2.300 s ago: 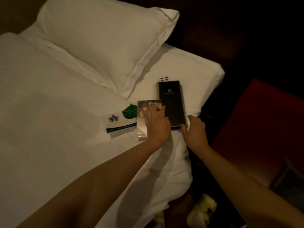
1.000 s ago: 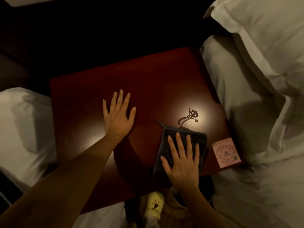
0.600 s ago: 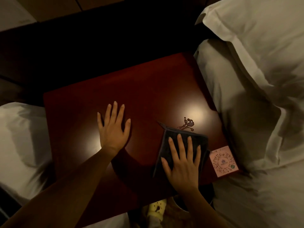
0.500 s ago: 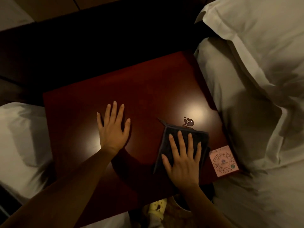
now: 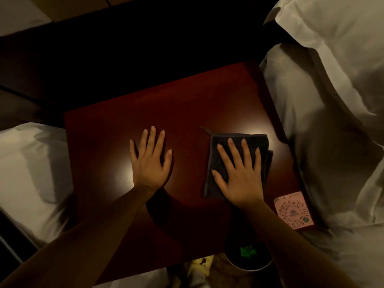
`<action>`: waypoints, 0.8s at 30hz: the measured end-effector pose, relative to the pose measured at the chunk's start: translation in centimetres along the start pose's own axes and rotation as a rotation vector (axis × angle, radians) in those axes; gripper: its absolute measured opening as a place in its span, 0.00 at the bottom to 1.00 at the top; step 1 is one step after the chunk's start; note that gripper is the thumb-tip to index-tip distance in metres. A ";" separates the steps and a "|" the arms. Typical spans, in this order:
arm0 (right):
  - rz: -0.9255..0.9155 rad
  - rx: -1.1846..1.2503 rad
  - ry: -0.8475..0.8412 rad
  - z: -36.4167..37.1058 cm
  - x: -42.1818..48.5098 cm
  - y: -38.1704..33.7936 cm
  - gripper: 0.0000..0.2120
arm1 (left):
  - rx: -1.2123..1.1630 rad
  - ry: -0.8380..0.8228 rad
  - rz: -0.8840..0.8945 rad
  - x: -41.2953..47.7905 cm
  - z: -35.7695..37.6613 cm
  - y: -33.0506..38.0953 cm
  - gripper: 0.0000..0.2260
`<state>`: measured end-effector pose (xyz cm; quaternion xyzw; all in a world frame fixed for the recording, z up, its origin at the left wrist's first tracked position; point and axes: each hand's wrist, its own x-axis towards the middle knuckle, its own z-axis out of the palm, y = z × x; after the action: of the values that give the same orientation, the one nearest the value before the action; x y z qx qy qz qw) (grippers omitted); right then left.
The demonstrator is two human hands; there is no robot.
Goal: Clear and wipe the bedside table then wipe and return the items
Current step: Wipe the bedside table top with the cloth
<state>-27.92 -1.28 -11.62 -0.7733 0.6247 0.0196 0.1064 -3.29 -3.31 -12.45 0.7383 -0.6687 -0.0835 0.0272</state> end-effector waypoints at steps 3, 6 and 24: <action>-0.047 -0.020 0.015 -0.5 1.9 0.6 0.32 | 0.003 0.015 0.012 -0.1 0.2 0.0 0.25; -0.109 -0.041 0.024 -1.0 3.8 1.0 0.31 | 0.023 0.044 0.030 -0.2 0.4 -0.2 0.25; -0.228 0.028 0.074 -3.0 18.2 -1.3 0.30 | 0.018 -0.015 0.033 0.0 0.1 -0.2 0.25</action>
<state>-23.03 -19.07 -11.47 -0.8380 0.5363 -0.0300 0.0959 -3.11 -3.30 -12.62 0.7268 -0.6816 -0.0826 0.0167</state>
